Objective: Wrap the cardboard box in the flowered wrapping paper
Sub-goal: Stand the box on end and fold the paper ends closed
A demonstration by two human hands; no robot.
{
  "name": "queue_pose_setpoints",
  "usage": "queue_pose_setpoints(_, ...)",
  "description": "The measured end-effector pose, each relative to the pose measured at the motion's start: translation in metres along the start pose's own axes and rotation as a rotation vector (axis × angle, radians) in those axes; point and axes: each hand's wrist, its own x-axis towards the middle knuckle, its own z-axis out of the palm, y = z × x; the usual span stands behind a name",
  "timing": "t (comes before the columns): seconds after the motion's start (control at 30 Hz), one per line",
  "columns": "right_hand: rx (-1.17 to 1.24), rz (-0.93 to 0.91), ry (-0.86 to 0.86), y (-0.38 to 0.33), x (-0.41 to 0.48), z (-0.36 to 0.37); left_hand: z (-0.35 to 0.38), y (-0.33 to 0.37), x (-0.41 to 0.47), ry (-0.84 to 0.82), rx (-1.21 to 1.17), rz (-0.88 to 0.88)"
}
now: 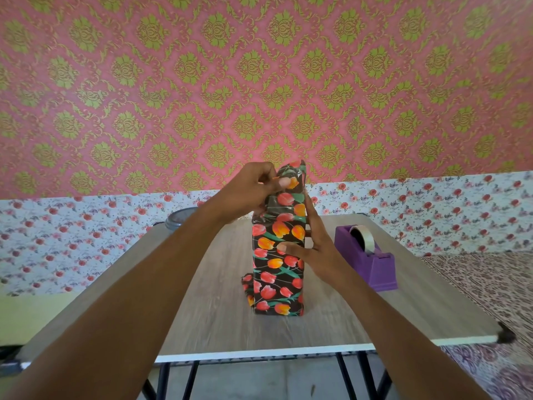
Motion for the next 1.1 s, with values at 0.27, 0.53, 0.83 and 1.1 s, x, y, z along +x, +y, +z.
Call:
queue_pose_setpoints(0.27,0.014,-0.007,0.002,0.002,0.0,-0.003,0.005,0.0,-0.006,-0.005,0.067,0.052)
queue_pose_setpoints(0.53,0.007,0.005,0.014,0.002,0.001,-0.001,-0.001,-0.02,-0.02,0.01,0.203,-0.006)
queue_pose_setpoints(0.83,0.016,-0.022,0.004,0.004,0.0,-0.001,0.003,-0.02,-0.019,0.016,0.183,0.059)
queue_pose_setpoints(1.1,0.011,-0.021,-0.005,0.001,-0.002,-0.001,0.007,-0.02,-0.02,0.215,0.028,-0.008)
